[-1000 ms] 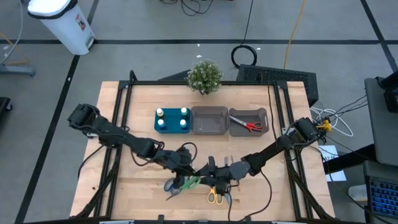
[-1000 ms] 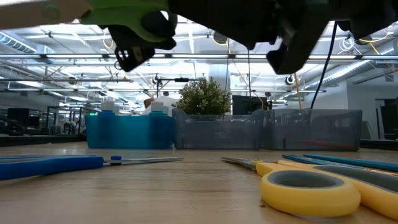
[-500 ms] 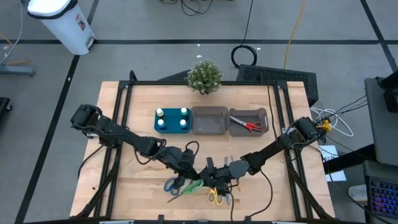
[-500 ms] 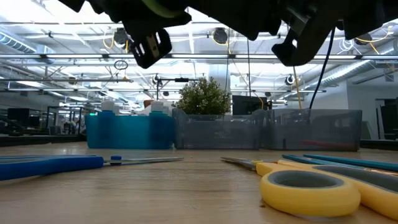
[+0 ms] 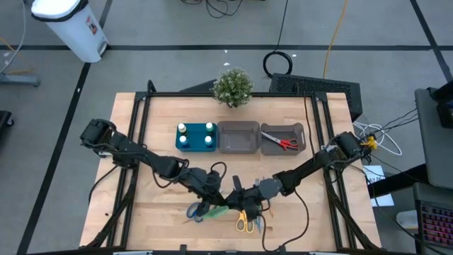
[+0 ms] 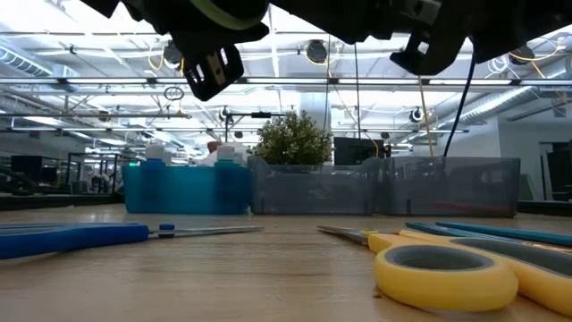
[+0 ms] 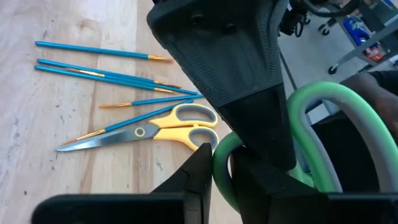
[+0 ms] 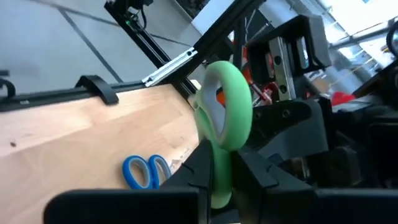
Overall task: Pick & Place Paint Supplies
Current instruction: Put the green scissor into the right black bin
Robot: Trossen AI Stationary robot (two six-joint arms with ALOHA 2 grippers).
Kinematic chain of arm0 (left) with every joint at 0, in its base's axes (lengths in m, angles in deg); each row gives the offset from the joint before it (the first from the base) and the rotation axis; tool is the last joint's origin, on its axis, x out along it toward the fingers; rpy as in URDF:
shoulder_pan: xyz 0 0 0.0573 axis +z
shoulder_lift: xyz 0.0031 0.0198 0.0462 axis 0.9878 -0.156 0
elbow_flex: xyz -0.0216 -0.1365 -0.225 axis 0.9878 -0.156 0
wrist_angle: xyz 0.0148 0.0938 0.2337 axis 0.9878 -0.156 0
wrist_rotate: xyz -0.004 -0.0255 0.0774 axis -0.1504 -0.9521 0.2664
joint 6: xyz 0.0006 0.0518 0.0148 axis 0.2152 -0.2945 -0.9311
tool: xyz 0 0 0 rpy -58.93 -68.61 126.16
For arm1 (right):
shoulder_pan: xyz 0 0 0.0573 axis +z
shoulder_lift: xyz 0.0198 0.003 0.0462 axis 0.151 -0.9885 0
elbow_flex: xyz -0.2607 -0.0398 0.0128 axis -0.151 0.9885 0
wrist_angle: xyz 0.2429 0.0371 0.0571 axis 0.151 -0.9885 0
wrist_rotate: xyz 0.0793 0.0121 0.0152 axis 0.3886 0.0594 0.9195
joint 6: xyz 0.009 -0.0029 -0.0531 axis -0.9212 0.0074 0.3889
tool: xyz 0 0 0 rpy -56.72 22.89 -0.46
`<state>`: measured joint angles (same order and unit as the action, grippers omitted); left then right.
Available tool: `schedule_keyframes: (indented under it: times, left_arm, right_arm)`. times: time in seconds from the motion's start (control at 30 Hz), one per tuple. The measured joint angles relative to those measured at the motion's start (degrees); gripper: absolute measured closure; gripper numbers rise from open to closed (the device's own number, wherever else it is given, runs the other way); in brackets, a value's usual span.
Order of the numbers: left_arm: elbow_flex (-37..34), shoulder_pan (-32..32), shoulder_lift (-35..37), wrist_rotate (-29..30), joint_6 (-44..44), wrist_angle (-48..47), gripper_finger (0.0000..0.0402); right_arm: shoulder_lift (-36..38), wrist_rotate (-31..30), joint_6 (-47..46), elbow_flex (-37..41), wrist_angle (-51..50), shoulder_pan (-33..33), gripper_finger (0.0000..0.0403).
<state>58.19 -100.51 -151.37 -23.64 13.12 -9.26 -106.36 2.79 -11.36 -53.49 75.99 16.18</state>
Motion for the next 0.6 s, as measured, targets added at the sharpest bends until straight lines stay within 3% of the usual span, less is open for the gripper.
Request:
schedule_keyframes:
  times: [0.23,0.4,0.6]
  left_arm:
    - [-0.01,0.26,0.04,1.08,-5.43,0.00,0.0342]
    - [0.01,1.34,1.45,-1.40,-11.54,0.06,0.0342]
    - [0.27,2.01,1.86,-0.26,-11.94,1.09,0.0341]
  right_arm:
    - [0.06,6.62,-7.12,0.04,-0.37,-1.54,0.0382]
    - [2.25,6.95,-13.40,0.04,-1.06,-1.64,0.0382]
    - [8.35,9.23,-21.71,0.11,-10.97,-1.24,0.0382]
